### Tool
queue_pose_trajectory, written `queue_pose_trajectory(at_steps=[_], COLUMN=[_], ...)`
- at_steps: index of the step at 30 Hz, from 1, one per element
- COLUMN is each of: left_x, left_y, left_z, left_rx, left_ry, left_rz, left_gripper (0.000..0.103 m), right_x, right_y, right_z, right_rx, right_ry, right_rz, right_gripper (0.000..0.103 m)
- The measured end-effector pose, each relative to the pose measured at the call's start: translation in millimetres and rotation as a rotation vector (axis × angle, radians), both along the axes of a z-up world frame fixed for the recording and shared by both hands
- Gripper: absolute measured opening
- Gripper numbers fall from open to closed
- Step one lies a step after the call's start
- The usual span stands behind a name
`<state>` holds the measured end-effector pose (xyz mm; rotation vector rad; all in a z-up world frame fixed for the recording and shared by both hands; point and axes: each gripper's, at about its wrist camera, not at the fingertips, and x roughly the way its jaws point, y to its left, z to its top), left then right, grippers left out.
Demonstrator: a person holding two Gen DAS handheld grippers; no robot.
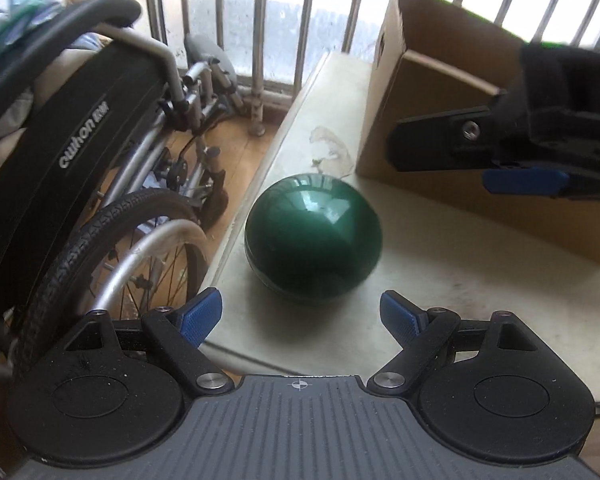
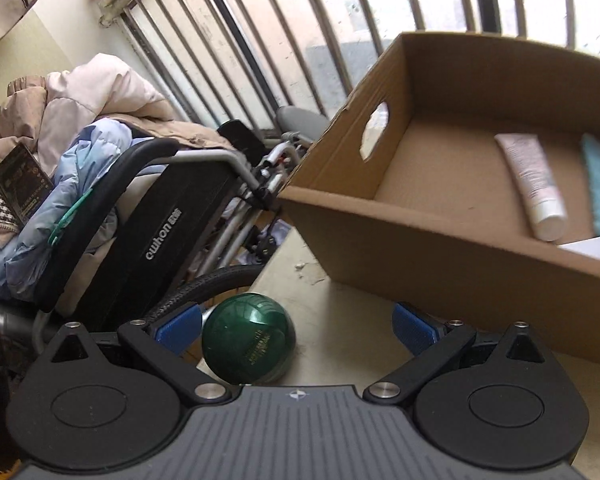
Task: Organize objects
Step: 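Move the right tool back toward the green round tin on the table, then close the right gripper around the green round tin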
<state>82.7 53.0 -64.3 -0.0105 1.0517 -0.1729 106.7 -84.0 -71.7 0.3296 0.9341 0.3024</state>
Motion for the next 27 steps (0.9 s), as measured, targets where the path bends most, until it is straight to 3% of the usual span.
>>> queue_pose_trajectory(at_steps=[4, 12, 27], left_x=[9.9, 17.7, 28.7], left_y=[-3.8, -16.2, -26.4], left_z=[-5.4, -10.7, -5.3], left_rx=[0.032, 0.004, -0.011], left_ry=[0.012, 0.048, 0.074], left_rz=[-0.019, -0.029, -0.027], left_gripper=[0.087, 0.085, 0.085], right_x=[19.7, 41.5, 65.2], right_y=[7.6, 12.1, 14.7], right_z=[-11.3, -31.4, -60.6], right_rx=[0.059, 0.134, 0.218], right_ry=[0.048, 0.156, 0.283], right_rz=[0.062, 0.089, 0.11], right_gripper=[0.103, 0.101, 0.079])
